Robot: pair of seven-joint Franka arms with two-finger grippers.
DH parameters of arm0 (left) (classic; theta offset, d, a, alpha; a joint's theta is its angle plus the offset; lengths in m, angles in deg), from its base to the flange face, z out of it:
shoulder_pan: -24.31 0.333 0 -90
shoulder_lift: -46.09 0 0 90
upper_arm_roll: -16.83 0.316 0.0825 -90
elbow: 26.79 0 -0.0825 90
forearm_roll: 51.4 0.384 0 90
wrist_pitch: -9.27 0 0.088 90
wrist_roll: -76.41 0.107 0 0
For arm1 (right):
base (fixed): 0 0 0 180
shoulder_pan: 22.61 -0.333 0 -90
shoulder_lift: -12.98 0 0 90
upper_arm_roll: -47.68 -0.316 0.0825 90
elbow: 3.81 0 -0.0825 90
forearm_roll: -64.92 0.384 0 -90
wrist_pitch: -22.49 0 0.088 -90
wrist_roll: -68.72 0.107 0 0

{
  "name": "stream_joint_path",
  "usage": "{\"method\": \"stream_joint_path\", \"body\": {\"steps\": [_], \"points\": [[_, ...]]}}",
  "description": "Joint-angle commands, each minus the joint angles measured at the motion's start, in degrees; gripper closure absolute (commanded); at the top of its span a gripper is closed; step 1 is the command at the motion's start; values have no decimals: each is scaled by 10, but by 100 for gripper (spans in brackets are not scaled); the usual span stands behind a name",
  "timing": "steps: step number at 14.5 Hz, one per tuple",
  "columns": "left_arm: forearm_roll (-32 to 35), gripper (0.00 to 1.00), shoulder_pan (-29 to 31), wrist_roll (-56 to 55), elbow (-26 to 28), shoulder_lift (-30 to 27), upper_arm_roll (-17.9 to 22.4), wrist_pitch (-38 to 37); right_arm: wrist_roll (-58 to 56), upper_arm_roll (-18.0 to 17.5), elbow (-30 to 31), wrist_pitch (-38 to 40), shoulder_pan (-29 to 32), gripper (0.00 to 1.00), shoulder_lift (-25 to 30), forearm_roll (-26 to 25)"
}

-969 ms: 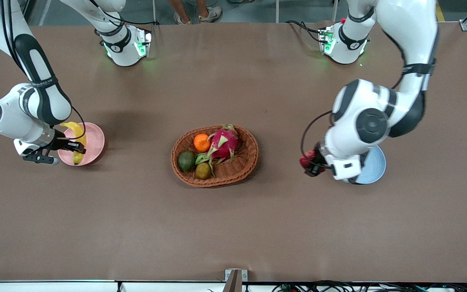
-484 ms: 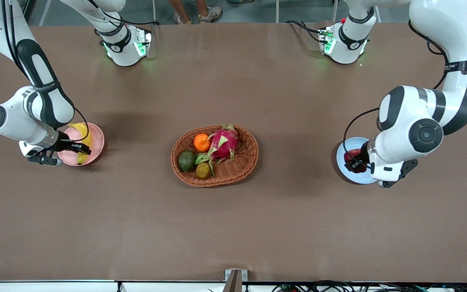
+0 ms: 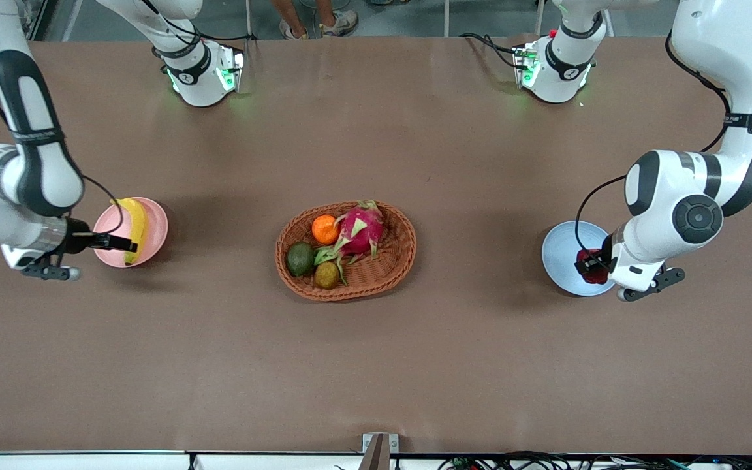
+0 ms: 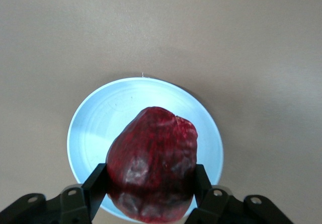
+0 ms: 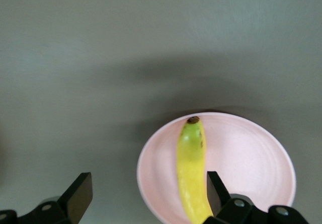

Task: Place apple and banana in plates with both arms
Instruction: 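Lower the banana onto the pink plate while the left gripper lowers the dragon fruit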

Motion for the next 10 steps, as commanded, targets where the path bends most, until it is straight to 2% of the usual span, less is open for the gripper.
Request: {"method": "stream_joint_path", "body": {"steps": [1,3,5,9,10], "points": [[13,76,10,12,24,10,-5,39,48,-2,-99,104,-5,0,1,-46],[13,76,11,12,32,17,-5,43,113,-4,-169,181,-39,0,1,-99],[13,76,17,12,38,23,-5,43,124,-4,-235,255,-60,0,1,-109],[13,72,19,11,45,23,-5,43,125,-4,-309,327,-86,0,1,-124],[13,66,19,11,45,23,-5,43,123,-4,-314,329,-94,0,0,-136]]}}
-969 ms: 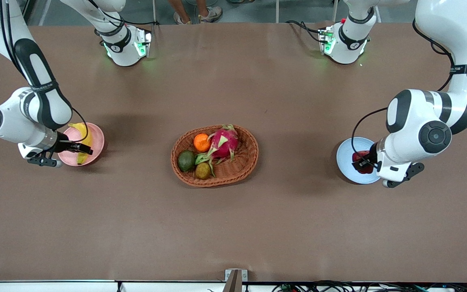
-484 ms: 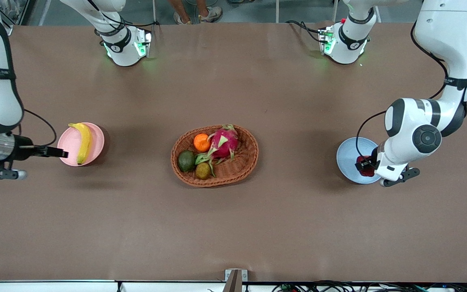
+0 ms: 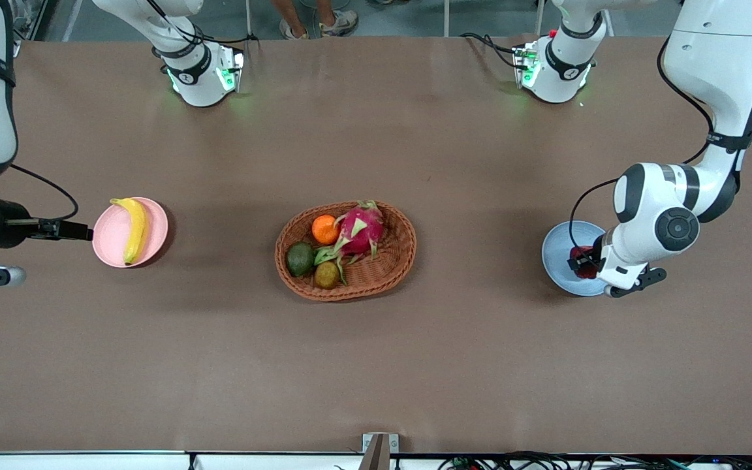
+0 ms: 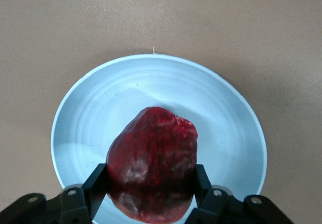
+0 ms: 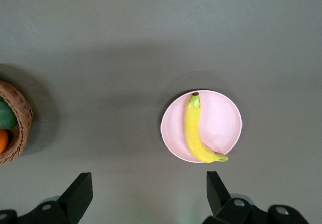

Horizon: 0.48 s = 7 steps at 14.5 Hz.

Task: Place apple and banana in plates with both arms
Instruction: 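Lower the banana onto the pink plate while the left gripper lowers the dragon fruit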

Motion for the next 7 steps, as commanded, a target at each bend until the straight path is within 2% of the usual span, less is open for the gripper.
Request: {"method": "stream_joint_path", "body": {"steps": [1,3,5,7], "points": [[12,55,6,5,10,-11,-5,8,4,1,-30,19,-11,0,-9,-33],[12,9,9,5,5,-19,-6,6,5,1,-39,16,-12,0,-10,-34],[12,0,8,0,-3,-40,-6,-5,3,1,-49,17,-12,0,-10,-32],[13,0,8,4,-30,-60,-7,-53,5,0,-50,15,-9,0,-12,-23]]}}
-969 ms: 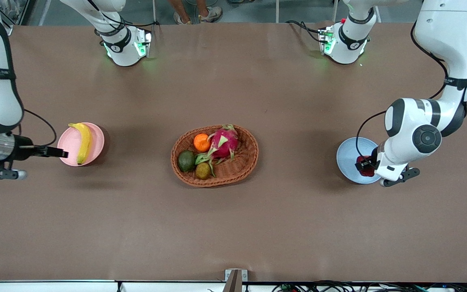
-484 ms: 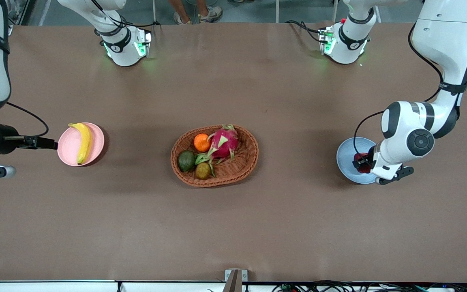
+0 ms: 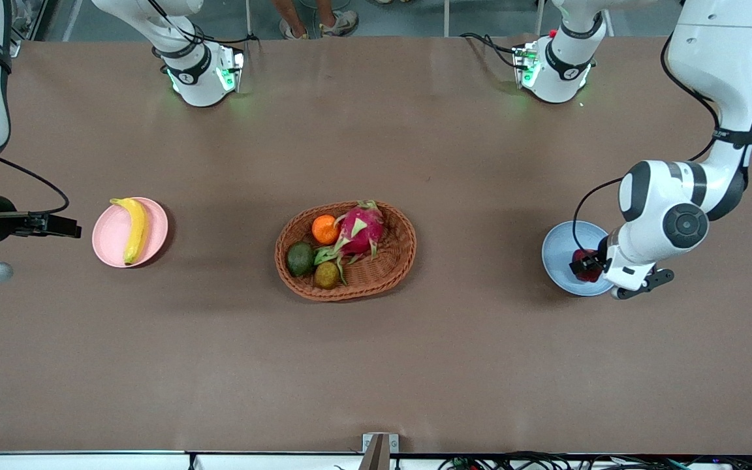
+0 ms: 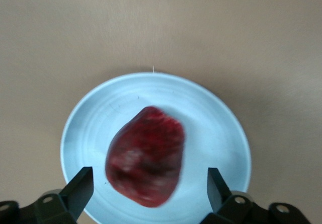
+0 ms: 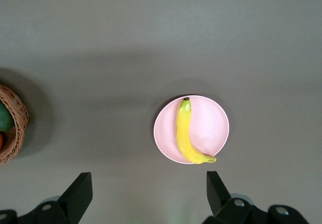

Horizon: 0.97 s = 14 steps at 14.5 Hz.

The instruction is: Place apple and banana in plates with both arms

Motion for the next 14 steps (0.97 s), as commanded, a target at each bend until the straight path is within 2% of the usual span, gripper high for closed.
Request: {"method": "stream_joint_path", "body": {"steps": [1,2,5,11,14], "points": [[12,0,7,11,-31,-48,-8,-78,6,0,-17,10,-4,0,-8,7],[12,0,7,28,-46,-62,-8,-111,6,-1,-16,10,-4,0,-4,19],[11,0,8,91,-78,-111,-8,-194,7,1,-10,38,-12,0,14,13],[-11,1,8,153,-79,-224,-8,-258,7,0,47,48,-16,0,87,7],[-32,1,8,189,-81,-260,-7,-271,7,0,69,47,-20,0,118,5]]}}
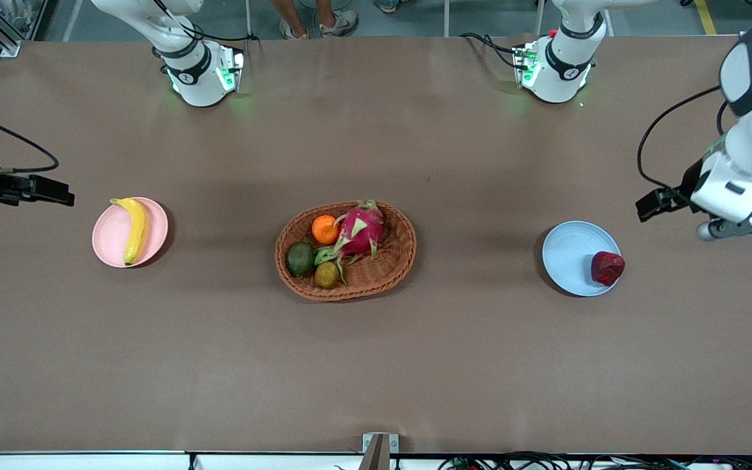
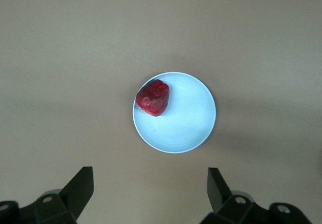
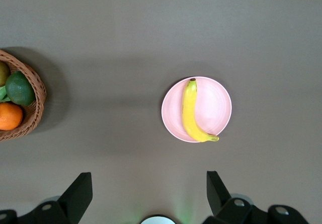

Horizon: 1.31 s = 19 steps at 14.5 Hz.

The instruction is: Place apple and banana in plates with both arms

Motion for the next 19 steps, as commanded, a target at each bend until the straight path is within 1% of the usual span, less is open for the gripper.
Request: {"method": "stream_joint_path", "body": {"steps": [1,3,6,7,9,11,14,19], "points": [[-16,1,7,35,0,-31,-5,-17,7,1,53,-9,-7,0,53,-4],[-26,1,6,35,-40,-26,-5,-41,7,1,74,-10,-7,0,78,-4],[-38,0,7,42,-99,-14,-5,-65,8,2,131,-27,-4,0,131,-4],[-38,0,5,48,-122,-6,-5,-65,8,2,148,-35,-4,0,148,-3],[-39,0,7,57,-152,5,-5,-66,8,2,172,-45,-4,0,172,-2],[-41,0,7,67,-168,14,-5,-67,8,2,182,-47,-4,0,187,0],[-62,0,9,84,-180,16,0,-72,8,5,186,-54,-3,0,198,6],[-56,0,9,97,-176,14,1,-85,7,3,181,-73,-7,0,206,8]]}}
